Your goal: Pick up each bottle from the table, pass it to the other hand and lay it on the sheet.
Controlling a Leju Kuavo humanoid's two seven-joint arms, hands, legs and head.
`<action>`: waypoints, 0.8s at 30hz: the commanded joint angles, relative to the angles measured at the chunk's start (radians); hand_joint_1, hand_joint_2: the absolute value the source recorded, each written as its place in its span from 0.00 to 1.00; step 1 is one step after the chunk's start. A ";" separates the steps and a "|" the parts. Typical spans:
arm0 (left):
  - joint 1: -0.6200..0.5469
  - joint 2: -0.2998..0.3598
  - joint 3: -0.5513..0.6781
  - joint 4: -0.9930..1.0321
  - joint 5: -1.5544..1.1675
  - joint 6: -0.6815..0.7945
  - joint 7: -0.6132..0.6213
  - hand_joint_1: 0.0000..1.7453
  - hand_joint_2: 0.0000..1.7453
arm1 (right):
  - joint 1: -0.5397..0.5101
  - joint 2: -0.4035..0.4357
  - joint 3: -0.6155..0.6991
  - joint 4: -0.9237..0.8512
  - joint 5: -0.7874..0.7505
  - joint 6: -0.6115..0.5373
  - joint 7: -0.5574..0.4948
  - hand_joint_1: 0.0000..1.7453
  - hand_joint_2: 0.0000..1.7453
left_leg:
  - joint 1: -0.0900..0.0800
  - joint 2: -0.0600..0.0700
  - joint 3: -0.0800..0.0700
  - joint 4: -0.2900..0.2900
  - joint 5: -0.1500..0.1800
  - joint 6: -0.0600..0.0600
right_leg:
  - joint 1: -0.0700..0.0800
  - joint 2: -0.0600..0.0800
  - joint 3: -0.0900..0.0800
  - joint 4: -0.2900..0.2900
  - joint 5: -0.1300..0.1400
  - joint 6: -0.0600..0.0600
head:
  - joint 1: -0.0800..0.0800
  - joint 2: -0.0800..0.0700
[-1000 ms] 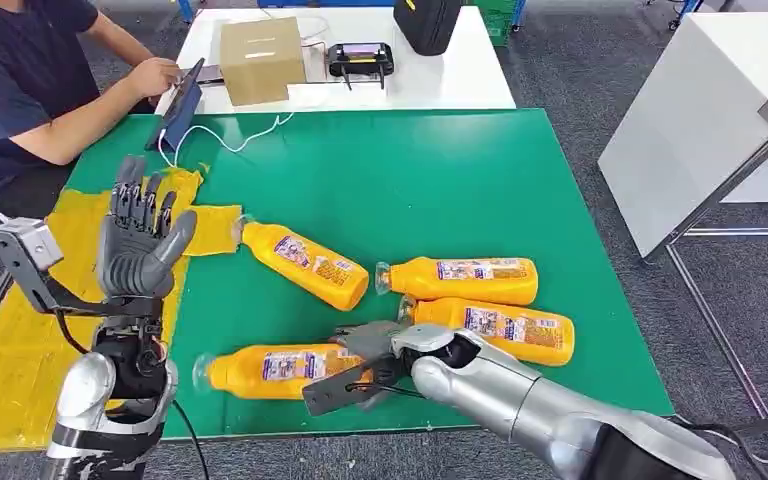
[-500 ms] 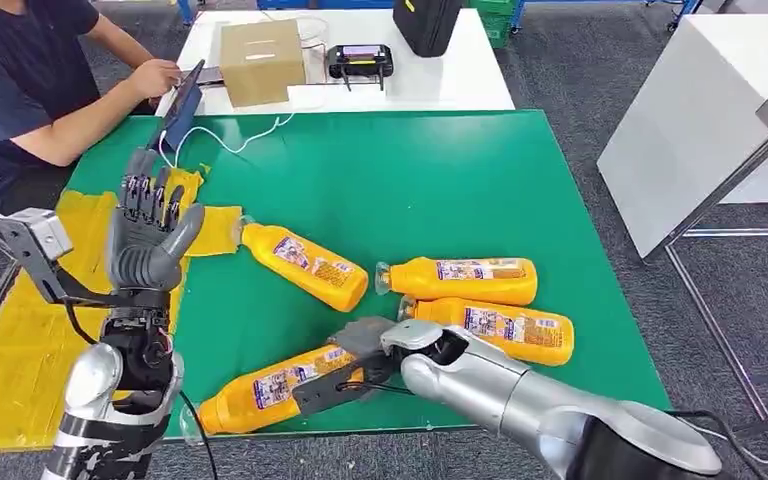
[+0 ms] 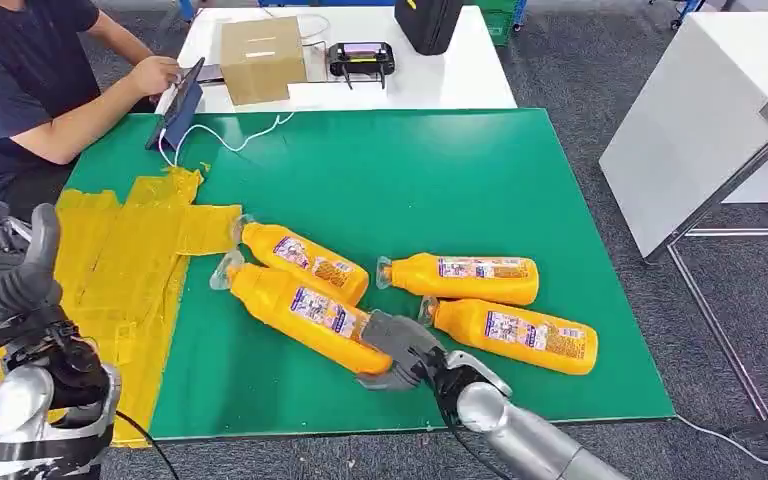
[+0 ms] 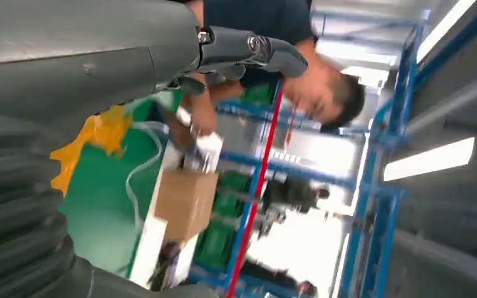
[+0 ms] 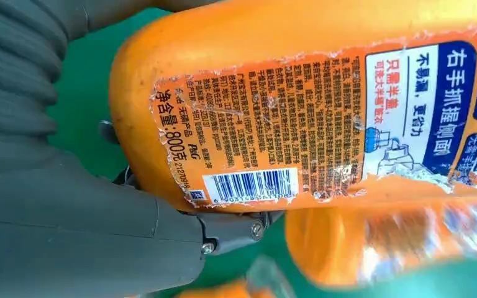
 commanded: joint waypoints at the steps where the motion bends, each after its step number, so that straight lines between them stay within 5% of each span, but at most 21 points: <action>1: 0.055 0.028 0.115 0.015 0.074 -0.029 0.050 0.00 1.00 | 0.186 -0.001 -0.150 -0.273 0.017 -0.041 -0.087 1.00 1.00 | 0.001 0.000 0.003 0.001 -0.003 -0.001 | 0.000 0.005 0.003 0.001 -0.002 -0.001 | 0.000 0.000; 3: 0.077 0.031 0.084 0.022 0.108 -0.076 0.097 0.00 1.00 | 0.205 0.004 -0.163 -0.304 0.046 -0.060 -0.098 1.00 1.00 | 0.000 -0.001 0.002 0.000 -0.002 -0.001 | 0.000 0.004 0.002 0.000 -0.002 -0.001 | 0.000 0.000; 7: 0.169 0.066 -0.053 -0.007 0.316 -0.400 0.329 0.00 1.00 | 0.297 0.016 -0.237 -0.405 0.165 -0.098 -0.146 1.00 1.00 | 0.001 -0.002 0.005 0.000 -0.003 -0.001 | 0.000 0.004 0.005 0.000 -0.004 -0.002 | 0.000 0.000; 13: 0.282 0.093 -0.169 -0.075 0.457 -0.709 0.408 0.00 1.00 | 0.312 0.029 -0.277 -0.464 0.222 -0.001 -0.147 1.00 1.00 | -0.001 0.000 0.002 0.000 -0.003 0.000 | -0.002 0.004 0.002 0.000 -0.002 -0.001 | 0.000 0.000; 24: 0.306 0.084 -0.239 -0.133 0.427 -0.810 0.372 0.00 1.00 | 0.241 0.039 -0.229 -0.461 0.186 0.104 -0.104 1.00 1.00 | 0.000 0.001 0.002 0.001 -0.003 -0.001 | -0.001 0.005 0.001 0.000 -0.002 -0.001 | 0.000 0.000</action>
